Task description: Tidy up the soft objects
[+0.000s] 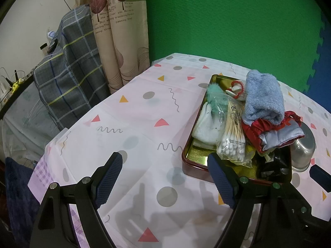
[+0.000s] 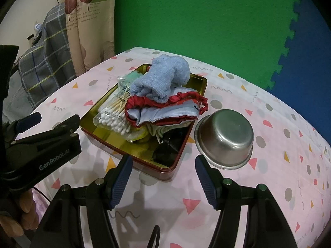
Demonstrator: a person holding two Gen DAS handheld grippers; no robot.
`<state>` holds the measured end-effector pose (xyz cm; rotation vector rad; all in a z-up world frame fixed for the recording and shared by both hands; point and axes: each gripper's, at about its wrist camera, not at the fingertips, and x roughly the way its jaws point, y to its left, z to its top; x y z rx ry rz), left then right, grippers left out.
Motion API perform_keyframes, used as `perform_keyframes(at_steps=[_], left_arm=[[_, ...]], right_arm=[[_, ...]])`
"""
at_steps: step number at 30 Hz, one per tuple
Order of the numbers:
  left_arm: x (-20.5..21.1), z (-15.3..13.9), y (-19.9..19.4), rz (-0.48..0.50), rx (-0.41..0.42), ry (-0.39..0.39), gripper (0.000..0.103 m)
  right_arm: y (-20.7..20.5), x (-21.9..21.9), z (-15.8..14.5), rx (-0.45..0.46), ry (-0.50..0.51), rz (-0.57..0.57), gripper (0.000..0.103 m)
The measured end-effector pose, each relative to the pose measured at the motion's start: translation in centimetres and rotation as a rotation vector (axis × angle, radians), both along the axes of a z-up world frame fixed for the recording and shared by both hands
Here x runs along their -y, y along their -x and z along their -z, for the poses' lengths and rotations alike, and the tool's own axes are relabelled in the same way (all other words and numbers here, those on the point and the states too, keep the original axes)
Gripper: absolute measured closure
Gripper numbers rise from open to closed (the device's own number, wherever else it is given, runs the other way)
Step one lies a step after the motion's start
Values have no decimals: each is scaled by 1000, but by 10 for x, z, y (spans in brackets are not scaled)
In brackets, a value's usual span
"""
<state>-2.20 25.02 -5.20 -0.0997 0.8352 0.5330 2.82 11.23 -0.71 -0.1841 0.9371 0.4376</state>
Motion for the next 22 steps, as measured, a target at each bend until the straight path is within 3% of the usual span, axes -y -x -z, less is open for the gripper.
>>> perform_keyframes(at_steps=[22], left_arm=[[3, -1, 4, 18, 7, -5, 20]], right_arm=[[2, -2, -1, 2, 3, -3, 38]])
